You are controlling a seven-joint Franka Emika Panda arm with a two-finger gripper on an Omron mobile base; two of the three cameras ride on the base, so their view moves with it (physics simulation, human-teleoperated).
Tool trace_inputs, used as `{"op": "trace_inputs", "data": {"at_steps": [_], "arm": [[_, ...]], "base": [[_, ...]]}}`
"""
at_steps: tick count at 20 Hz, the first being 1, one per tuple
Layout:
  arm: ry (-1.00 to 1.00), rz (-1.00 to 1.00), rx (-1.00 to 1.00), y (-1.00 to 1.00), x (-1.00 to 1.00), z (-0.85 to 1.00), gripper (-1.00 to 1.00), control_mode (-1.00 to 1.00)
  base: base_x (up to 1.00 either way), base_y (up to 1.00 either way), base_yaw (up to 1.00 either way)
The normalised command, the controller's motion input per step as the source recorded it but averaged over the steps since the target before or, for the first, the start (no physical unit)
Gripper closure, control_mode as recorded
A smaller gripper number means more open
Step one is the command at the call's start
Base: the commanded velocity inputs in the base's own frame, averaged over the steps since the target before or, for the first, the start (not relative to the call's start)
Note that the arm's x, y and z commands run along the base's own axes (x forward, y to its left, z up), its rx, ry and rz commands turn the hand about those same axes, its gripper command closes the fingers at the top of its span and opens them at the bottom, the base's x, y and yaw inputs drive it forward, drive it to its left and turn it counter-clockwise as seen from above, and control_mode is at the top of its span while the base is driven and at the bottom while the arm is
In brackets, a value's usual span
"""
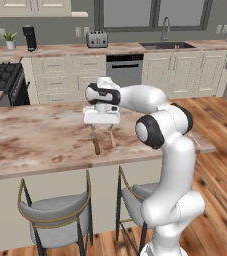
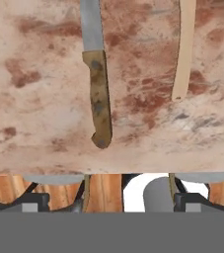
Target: Pick up the metallic utensils from the counter and place them in the open drawer. Make sure not to pick up any wooden utensils.
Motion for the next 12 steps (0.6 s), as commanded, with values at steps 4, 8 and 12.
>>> {"op": "trace_inputs", "data": {"at_steps": [4,8,12], "arm": [[0.00,-0.09,-0.09,0.27,0.37,-0.42,-1.00,-1.00],[-0.03,-0.07,-0.13,0.17,0.33,-0.40,-1.00,-1.00],[-0.06,-0.07,-0.09,0.05,0.28,-0.28,-1.00,-1.00]], "base": [[0.00,0.00,0.00],[0.00,0.00,0.00],[0.00,0.00,0.00]]}}
